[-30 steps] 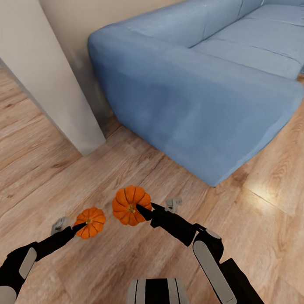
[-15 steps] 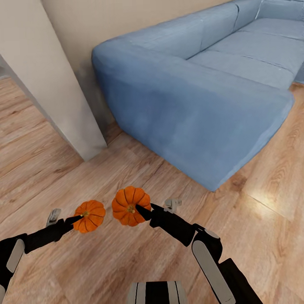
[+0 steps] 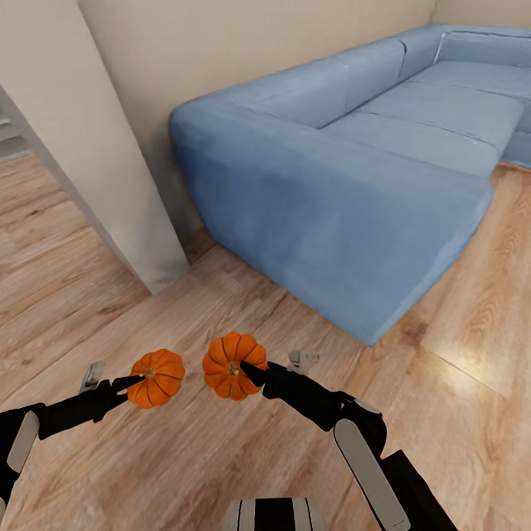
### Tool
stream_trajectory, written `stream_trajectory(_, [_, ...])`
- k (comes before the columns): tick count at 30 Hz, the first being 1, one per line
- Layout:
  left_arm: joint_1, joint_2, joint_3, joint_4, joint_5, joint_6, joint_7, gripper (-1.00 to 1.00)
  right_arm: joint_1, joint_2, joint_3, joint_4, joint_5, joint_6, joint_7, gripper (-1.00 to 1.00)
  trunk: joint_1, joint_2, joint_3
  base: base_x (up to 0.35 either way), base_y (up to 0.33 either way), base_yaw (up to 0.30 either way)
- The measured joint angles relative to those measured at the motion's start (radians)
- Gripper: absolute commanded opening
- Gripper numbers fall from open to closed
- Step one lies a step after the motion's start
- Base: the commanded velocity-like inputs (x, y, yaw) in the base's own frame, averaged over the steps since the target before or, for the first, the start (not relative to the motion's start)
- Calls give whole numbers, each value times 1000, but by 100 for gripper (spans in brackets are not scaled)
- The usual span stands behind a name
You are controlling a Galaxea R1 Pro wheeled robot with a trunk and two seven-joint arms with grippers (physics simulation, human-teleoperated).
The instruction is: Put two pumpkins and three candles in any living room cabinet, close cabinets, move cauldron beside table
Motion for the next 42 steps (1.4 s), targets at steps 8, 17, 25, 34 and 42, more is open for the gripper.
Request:
stream_trajectory(8, [0, 0, 0, 0, -1, 15, 0, -100, 0, 1, 1, 0, 4, 0, -1, -100, -4, 2, 31, -125, 0, 0])
stream_trajectory(17, [0, -1, 0, 0, 4, 19, 0, -100, 0, 0, 3, 0, 0, 0, -1, -100, -7, 4, 66, -50, 0, 0])
stream_trajectory(25, [0, -1, 0, 0, 5, 19, 0, -100, 0, -1, 1, 0, -2, 0, -1, -100, -11, 6, 97, -26, 0, 0])
stream_trajectory(34, [0, 0, 0, 0, 4, 19, 0, -100, 0, -1, 0, 0, -1, 0, -1, -100, -15, 8, 132, 0, 0, 0])
stream_trajectory(42, [0, 0, 0, 0, 4, 19, 0, -100, 0, 0, 1, 0, 2, 0, -1, -100, -19, 10, 163, 0, 0, 0])
